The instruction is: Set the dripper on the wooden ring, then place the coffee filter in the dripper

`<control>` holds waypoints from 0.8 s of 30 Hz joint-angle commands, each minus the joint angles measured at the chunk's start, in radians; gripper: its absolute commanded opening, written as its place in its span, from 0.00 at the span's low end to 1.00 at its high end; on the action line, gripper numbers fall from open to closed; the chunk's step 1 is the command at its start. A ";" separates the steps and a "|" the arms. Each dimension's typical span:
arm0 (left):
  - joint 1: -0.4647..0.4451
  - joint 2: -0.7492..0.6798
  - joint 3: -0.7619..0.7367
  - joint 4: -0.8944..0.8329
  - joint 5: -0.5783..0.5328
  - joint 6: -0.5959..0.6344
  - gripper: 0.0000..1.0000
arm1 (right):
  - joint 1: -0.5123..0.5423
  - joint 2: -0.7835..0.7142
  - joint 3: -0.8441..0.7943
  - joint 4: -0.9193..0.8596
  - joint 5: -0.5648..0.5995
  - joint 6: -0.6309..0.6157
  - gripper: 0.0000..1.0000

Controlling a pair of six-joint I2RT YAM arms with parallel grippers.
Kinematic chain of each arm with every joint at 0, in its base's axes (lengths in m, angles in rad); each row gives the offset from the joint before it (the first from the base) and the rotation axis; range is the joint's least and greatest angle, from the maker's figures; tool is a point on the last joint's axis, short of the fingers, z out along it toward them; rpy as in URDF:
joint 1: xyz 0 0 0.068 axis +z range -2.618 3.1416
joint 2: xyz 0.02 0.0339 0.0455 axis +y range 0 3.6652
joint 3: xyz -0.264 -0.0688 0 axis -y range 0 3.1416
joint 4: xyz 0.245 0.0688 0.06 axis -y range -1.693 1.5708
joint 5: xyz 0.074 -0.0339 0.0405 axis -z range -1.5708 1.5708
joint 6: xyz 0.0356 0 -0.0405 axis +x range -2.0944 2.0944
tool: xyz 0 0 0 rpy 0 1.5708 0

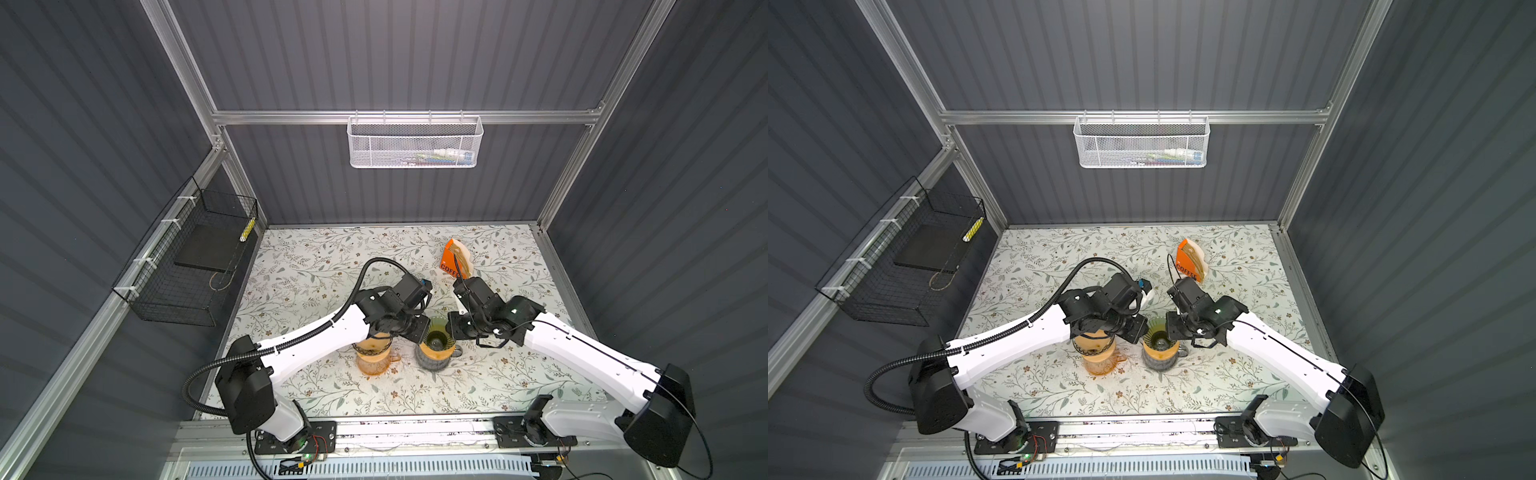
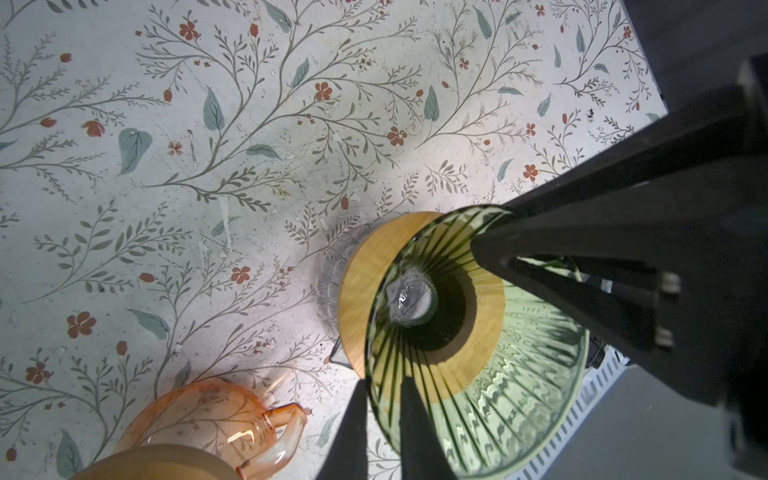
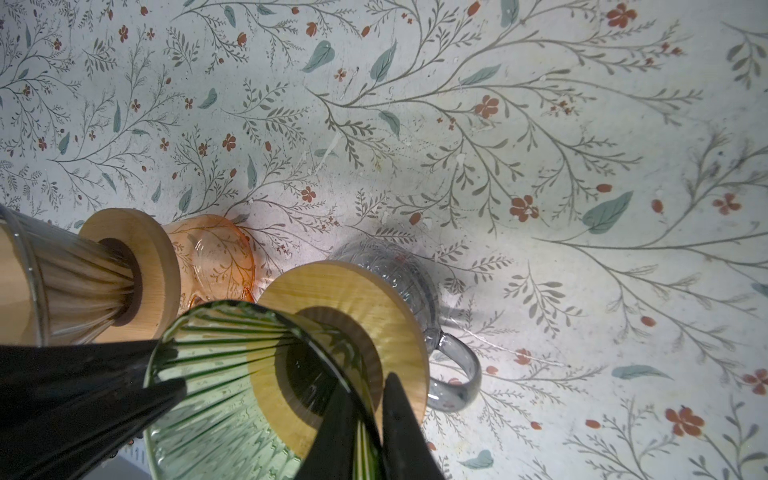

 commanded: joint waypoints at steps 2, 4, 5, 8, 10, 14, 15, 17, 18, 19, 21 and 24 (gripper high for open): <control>-0.008 -0.042 0.010 -0.031 -0.010 0.012 0.18 | 0.005 0.002 0.024 0.006 0.009 0.005 0.16; -0.008 -0.045 0.012 -0.031 -0.011 0.010 0.19 | 0.005 0.000 0.023 0.006 0.008 0.007 0.16; -0.009 -0.045 0.012 -0.032 -0.013 0.010 0.19 | 0.006 -0.001 0.022 0.007 0.009 0.008 0.16; -0.009 -0.048 0.013 -0.033 -0.013 0.009 0.20 | 0.008 -0.002 0.018 0.008 0.007 0.012 0.17; -0.008 -0.051 0.012 -0.031 -0.012 0.009 0.20 | 0.009 -0.003 0.017 0.008 0.008 0.013 0.18; -0.008 -0.059 0.012 -0.031 -0.015 0.006 0.20 | 0.013 -0.008 0.019 0.006 0.006 0.015 0.19; -0.008 -0.060 0.012 -0.031 -0.016 0.006 0.20 | 0.014 -0.009 0.020 0.006 0.006 0.015 0.20; -0.008 -0.065 0.011 -0.031 -0.018 0.004 0.20 | 0.014 -0.016 0.020 0.005 0.009 0.016 0.23; -0.008 -0.065 0.011 -0.031 -0.019 0.003 0.20 | 0.014 -0.020 0.021 0.005 0.011 0.017 0.24; -0.009 -0.068 0.013 -0.031 -0.021 0.001 0.20 | 0.014 -0.024 0.021 0.003 0.012 0.019 0.25; -0.009 -0.072 0.012 -0.030 -0.022 0.000 0.20 | 0.014 -0.036 0.023 -0.001 0.018 0.021 0.26; -0.009 -0.076 0.010 -0.028 -0.028 -0.004 0.20 | 0.014 -0.056 0.024 -0.010 0.026 0.022 0.28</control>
